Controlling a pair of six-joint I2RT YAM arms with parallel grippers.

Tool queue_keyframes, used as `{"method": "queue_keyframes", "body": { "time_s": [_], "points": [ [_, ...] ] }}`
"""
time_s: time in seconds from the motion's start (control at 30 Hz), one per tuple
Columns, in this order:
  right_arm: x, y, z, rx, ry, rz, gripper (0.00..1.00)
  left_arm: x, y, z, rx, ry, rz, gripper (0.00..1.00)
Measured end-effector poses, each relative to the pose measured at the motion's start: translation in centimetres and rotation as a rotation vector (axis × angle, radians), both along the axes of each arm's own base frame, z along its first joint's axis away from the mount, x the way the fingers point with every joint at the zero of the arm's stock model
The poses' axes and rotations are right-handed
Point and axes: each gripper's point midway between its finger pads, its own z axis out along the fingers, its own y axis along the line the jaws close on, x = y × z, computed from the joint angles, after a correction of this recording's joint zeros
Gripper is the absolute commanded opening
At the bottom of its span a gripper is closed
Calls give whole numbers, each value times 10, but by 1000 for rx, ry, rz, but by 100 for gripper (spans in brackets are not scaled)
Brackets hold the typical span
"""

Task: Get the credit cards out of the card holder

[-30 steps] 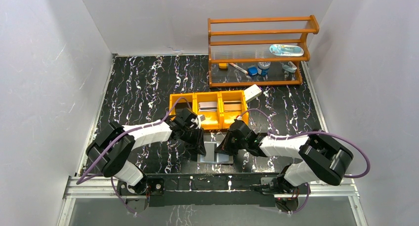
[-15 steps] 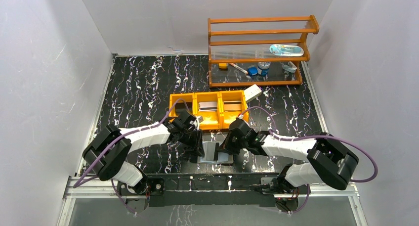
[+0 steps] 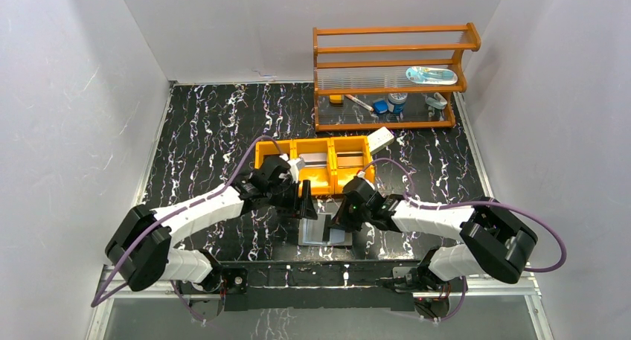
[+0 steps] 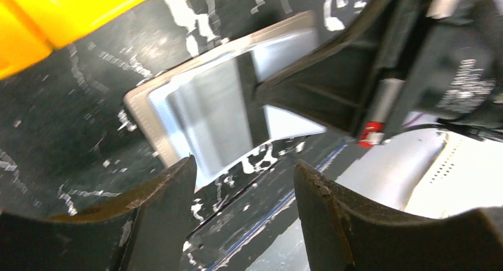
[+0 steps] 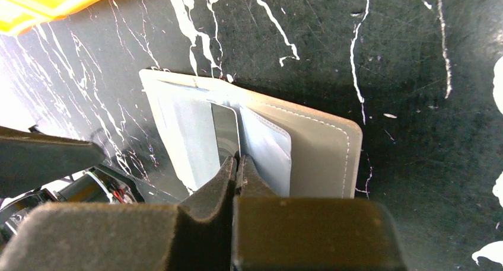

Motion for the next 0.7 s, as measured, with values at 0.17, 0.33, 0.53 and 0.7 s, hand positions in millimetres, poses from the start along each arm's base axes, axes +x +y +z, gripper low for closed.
{"method": "queue_keyframes", "body": {
  "time_s": [0.17, 0.33, 0.53, 0.7],
  "points": [
    [1, -1, -1, -4, 0, -10, 6, 5, -28, 23, -128, -13, -72, 60],
    [3, -1, 0, 0, -7, -29, 6, 1, -37, 8, -136, 56, -106, 56],
    [1, -3, -1, 31, -1, -59, 9, -7, -31, -25, -49, 163, -104, 48],
    [-3, -6, -2, 81, 0, -86, 21, -7, -29, -31, -20, 187, -90, 41]
  ]
}}
